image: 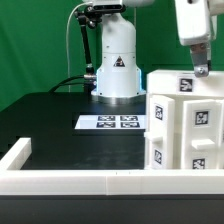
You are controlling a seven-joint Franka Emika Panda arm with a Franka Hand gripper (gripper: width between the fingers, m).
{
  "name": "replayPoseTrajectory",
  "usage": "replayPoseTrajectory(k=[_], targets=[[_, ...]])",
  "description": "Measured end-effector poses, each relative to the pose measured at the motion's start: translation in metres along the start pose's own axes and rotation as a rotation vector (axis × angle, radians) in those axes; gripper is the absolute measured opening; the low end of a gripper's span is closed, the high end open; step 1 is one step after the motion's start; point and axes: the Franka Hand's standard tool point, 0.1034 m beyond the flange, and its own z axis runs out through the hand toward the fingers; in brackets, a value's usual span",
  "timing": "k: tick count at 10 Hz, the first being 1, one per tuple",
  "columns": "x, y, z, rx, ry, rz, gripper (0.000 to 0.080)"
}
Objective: Assemble cabinet
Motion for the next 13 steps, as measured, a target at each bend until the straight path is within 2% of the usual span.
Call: replayPoseTrajectory(k=[1,2,3,6,8,12,13], targets=[[0.0,0.0,0.0,0.0,0.0,-0.001,0.0757],[-0.001,0.001,0.0,0.0,-0.001,-0.015,0.0757],[-0.002,0.0,-0.002,0.002,-0.004,-0.035,0.0792],[-0.007,-0.004,-0.016,0.018,-0.045,-0.107,0.0796],[-0.007,-0.003,-0.014,0.016,-0.045,-0.126,0.0796],[-0.016,-0.01,-0.015,-0.017,-0.048,-0.61,0.0796],[-0.02,-0.011,-0.016,-0.035,-0.054,-0.766,0.0796]])
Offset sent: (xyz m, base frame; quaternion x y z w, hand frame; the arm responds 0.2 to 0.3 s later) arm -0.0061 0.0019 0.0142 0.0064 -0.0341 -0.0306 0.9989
